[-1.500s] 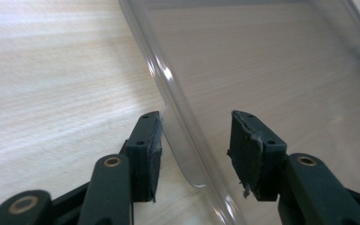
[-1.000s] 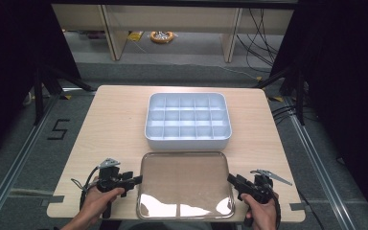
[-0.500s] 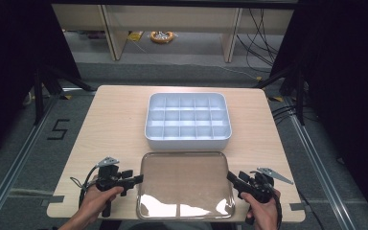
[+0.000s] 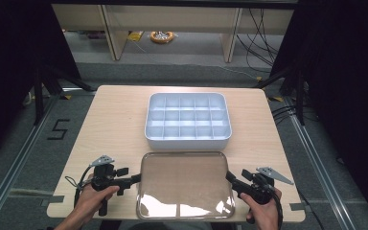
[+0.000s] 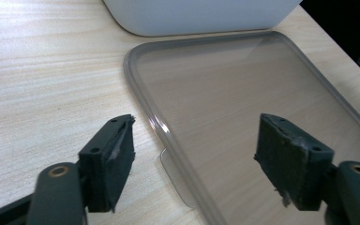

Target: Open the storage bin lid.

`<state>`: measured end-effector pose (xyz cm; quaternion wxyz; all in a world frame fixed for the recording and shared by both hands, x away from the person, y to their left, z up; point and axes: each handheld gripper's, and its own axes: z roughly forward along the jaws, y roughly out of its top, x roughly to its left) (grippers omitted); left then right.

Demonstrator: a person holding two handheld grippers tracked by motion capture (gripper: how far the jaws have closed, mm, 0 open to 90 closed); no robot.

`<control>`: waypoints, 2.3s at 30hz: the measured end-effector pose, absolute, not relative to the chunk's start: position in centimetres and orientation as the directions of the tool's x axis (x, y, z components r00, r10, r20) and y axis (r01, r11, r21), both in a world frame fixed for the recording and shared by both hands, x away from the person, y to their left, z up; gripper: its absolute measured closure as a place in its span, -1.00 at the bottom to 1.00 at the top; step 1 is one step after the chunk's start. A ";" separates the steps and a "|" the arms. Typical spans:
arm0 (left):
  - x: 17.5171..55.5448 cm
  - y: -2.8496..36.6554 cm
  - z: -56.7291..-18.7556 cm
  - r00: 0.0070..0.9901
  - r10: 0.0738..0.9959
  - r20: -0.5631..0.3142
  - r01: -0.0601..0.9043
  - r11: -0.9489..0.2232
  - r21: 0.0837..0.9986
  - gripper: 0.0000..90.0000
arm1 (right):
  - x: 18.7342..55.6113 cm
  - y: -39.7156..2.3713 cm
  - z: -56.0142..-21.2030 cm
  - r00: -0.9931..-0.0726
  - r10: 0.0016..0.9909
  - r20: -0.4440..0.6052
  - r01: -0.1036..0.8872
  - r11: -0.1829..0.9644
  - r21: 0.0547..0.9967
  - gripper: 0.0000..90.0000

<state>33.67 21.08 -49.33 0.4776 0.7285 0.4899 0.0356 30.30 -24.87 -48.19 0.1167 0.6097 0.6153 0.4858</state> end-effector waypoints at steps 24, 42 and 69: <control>31.5 21.5 -49.0 0.579 0.731 -0.362 0.624 -0.111 0.774 -0.54 | 28.2 -24.4 -47.9 -0.304 0.883 0.358 0.609 -0.109 0.786 -0.49; 29.9 22.4 -48.8 0.593 0.727 -0.345 0.609 -0.125 0.783 -0.54 | 26.7 -25.0 -48.4 -0.375 0.881 0.287 0.561 -0.031 0.827 -0.48; 27.2 22.3 -48.7 0.613 0.721 -0.322 0.576 -0.129 0.807 -0.67 | 24.8 -25.7 -48.1 -0.375 0.893 0.248 0.530 -0.013 0.848 -0.51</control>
